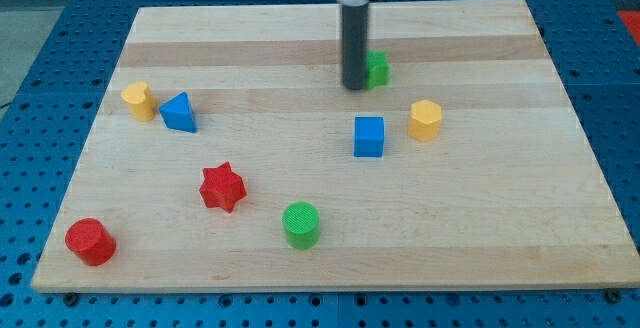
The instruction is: Push the green star toward the top right corner
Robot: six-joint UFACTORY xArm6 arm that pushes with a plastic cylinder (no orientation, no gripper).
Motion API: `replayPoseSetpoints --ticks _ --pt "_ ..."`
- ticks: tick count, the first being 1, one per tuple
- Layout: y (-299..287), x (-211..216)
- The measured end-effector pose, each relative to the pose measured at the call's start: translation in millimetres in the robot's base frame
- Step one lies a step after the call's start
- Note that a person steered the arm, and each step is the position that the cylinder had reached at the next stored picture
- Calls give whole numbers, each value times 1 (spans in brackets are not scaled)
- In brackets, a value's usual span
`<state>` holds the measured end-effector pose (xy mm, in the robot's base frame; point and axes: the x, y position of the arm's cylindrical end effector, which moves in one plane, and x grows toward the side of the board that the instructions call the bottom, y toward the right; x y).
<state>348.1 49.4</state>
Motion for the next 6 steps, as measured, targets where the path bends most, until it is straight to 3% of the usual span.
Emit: replayPoseSetpoints --ticks 1,3,6 --pt "5 -3" --pt "74 -61" --pt "123 -75"
